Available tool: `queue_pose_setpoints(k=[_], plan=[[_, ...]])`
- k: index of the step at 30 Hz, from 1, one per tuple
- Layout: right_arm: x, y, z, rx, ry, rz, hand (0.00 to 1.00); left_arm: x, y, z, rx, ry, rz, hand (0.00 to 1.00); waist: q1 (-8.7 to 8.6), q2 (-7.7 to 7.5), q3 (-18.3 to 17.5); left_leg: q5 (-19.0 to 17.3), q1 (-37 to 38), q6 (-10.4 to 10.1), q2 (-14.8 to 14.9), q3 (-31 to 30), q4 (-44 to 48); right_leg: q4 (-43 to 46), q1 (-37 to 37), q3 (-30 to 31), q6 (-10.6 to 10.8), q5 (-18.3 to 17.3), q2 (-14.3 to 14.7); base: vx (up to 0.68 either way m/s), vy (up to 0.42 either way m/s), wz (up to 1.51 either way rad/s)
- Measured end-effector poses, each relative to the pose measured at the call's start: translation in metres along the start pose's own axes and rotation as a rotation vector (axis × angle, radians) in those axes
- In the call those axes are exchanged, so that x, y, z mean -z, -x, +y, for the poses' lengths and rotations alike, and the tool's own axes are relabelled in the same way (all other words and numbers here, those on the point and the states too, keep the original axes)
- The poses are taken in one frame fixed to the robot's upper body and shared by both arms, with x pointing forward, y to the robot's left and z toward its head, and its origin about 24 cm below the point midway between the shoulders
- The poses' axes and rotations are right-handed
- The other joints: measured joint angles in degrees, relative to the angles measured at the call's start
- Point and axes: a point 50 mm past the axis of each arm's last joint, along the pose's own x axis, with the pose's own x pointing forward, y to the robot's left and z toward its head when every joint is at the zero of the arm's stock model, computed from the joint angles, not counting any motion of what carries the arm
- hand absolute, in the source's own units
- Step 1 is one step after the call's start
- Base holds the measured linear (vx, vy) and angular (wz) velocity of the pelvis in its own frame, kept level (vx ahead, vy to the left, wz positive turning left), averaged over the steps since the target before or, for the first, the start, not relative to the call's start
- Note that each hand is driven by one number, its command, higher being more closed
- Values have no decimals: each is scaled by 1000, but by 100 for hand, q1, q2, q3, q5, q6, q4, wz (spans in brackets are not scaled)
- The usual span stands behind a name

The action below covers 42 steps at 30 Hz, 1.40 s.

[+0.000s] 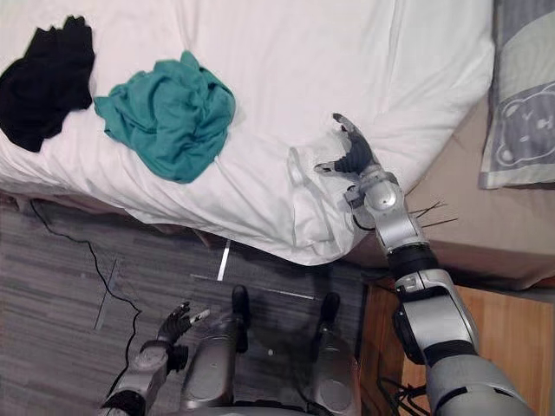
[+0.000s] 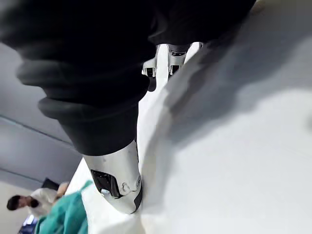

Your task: Tidy the bed and pick cloth on bed and put in laundry

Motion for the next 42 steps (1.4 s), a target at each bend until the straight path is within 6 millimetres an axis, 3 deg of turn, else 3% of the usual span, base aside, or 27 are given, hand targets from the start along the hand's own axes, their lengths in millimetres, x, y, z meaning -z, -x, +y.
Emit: queue_pose_setpoints(k=[2, 8, 13, 14, 16, 20, 22, 25, 28, 30, 33, 35, 37, 41, 42], plan=[[0, -4, 4, -29, 53, 17, 100, -6, -2, -6, 23, -21, -14, 0, -13, 34, 18, 6, -81, -5, 0, -5, -1, 99, -133, -7, 1, -13, -13, 15, 2, -1], [8, -5, -19, 46, 116, 84, 100, -26, -9, -14, 57, -58, -78, 0, -76, 153, 82, 170, -13, -9, -63, -92, -252, 526, -291, -116, -18, -286, -120, -2, -7, 12], [39, 25, -24, 138, -22, 145, 100, -24, -8, -12, 67, -63, -79, 0, -173, 125, 92, 271, 321, 5, -118, -55, -558, 493, -65, -112, 2, -316, -158, 12, 10, 3], [51, 39, -23, 163, -63, 169, 0, -24, -8, -11, 66, -62, -80, 0, -196, 110, 85, 269, 432, 2, -117, -26, -569, 442, 56, -107, 10, -319, -152, 39, 17, -9], [69, 60, -19, 206, -130, 216, 0, -24, -7, -9, 61, -63, -84, 0, -279, 38, 48, 265, 565, 0, -105, 77, -592, 377, 177, -49, 27, -327, -138, 33, 13, -13], [106, 106, 8, 286, -319, 356, 0, -10, -3, -5, 50, -62, -43, 0, -496, -329, -154, 168, 928, -53, 1, 482, -614, 149, 456, 198, 67, -272, -19, 47, -3, -35], [138, 152, 24, 357, -398, 515, 0, 5, 3, -4, 50, -60, 9, 0, -525, -555, -360, 28, 1265, -90, 71, 727, -613, 21, 697, 362, 65, -270, 75, 63, -8, -55], [160, 195, 23, 473, -428, 650, 0, 22, 9, -4, 53, -76, 61, 0, -671, -644, -708, -61, 1393, -101, 90, 910, -623, -64, 738, 511, 74, -266, 109, 52, 8, -34], [179, 231, 26, 548, -442, 816, 0, 23, 9, -3, 52, -92, 67, 0, -668, -636, -781, -102, 1595, -126, 106, 1054, -662, -182, 900, 597, 97, -229, 137, 37, 10, -25], [192, 269, 30, 608, -437, 972, 0, 30, 13, -1, 45, -79, 91, 0, -690, -626, -901, -110, 1753, -137, 99, 1193, -777, -222, 951, 696, 110, -221, 150, 20, 14, -25], [197, 304, 13, 758, -401, 1061, 0, 48, 22, 6, 37, -70, 145, 0, -884, -641, -1089, -162, 1816, -151, 98, 1346, -811, -248, 951, 828, 123, -215, 162, 10, 15, -25], [193, 312, -6, 821, -369, 1040, 0, 54, 25, 7, 35, -68, 167, 0, -970, -649, -1142, -182, 1863, -148, 100, 1394, -811, -297, 990, 869, 152, -188, 165, 7, 5, -19], [186, 312, -25, 850, -231, 1013, 0, 56, 26, 7, 35, -67, 182, 0, -973, -673, -1152, -188, 1925, -146, 103, 1406, -812, -324, 1059, 879, 153, -172, 163, -16, 2, -5], [142, 256, -65, 885, -120, 703, 0, 62, 29, 7, 35, -67, 207, 0, -960, -699, -1170, -241, 1918, -127, 98, 1408, -812, -329, 1061, 902, 181, -157, 153, -54, 0, -1], [130, 234, -72, 874, -117, 620, 100, 66, 31, 8, 34, -66, 224, 0, -946, -715, -1181, -246, 1914, -119, 93, 1410, -810, -336, 1060, 906, 201, -169, 150, -55, 3, 1]])
